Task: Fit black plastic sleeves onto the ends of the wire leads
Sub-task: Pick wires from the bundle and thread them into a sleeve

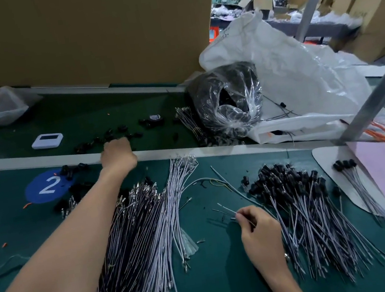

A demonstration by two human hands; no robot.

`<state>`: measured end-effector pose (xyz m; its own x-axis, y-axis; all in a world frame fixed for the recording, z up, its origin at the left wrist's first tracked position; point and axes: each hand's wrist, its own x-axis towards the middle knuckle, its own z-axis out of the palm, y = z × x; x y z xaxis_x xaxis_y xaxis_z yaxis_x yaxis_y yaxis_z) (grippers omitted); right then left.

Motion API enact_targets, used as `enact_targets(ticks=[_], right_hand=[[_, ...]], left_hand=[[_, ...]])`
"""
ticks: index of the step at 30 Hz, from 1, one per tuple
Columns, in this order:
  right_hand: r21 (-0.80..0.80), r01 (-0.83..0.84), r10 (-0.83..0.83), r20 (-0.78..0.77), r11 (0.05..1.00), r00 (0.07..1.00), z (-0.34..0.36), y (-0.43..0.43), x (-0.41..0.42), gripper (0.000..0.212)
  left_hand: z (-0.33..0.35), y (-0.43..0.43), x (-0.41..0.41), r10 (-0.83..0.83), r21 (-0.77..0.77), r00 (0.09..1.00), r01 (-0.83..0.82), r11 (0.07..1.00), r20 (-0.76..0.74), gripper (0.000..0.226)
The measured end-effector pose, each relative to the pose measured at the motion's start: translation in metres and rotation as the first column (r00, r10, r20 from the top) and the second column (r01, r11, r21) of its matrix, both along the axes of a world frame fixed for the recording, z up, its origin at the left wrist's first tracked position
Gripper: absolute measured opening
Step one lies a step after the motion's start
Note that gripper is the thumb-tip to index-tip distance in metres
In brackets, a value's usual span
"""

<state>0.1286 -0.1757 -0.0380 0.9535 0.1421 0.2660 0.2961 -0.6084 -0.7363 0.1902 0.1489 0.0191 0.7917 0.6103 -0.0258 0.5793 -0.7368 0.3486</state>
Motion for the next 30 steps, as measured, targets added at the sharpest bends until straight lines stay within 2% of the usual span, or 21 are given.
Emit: enact_targets(ticks=[3,8,14,16,19,25,28,30], right_hand=[[0.015,0.006,-0.006,0.000,1.000,1.000,-0.001,-0.001,0.003,0.007],[0.021,0.001,-0.002,0.005,1.000,1.000,-0.002,-0.001,0.004,0.007],[0.022,-0.012,0.012,0.007,1.000,1.000,-0.002,-0.003,0.005,0.007],[0.017,-0.013,0.013,0.015,1.000,1.000,-0.002,-0.003,0.005,0.008],[0.012,-0.013,0.012,0.019,1.000,1.000,-0.002,-0.002,0.005,0.009],[0.053,-0.003,0.002,0.023,0.999,1.000,-0.002,-0.002,0.005,0.013],[0.082,0.007,-0.009,0.028,0.997,1.000,-0.002,-0.002,0.004,0.016],[0.089,0.010,-0.013,0.035,0.996,0.999,-0.001,-0.002,0.004,0.016]], left_hand=[[-0.006,0.000,0.004,-0.021,-0.006,1.000,0.021,1.000,-0.010,0.015],[-0.018,0.004,0.004,0.011,0.006,0.989,-0.012,1.000,0.150,0.023],[-0.014,-0.003,-0.007,0.074,-0.179,0.924,-0.006,0.984,0.375,0.026],[-0.009,-0.017,-0.016,0.117,-0.312,0.901,0.021,0.950,0.418,0.022],[0.002,-0.051,-0.038,0.139,-0.531,0.888,0.130,0.837,0.437,0.031],[-0.002,-0.143,-0.076,-0.084,-0.546,0.850,0.407,0.732,0.520,0.026],[-0.024,-0.176,-0.089,-0.100,-0.595,0.859,0.426,0.681,0.501,0.021],[-0.034,-0.186,-0.092,-0.041,-0.610,0.867,0.383,0.693,0.497,0.022]])
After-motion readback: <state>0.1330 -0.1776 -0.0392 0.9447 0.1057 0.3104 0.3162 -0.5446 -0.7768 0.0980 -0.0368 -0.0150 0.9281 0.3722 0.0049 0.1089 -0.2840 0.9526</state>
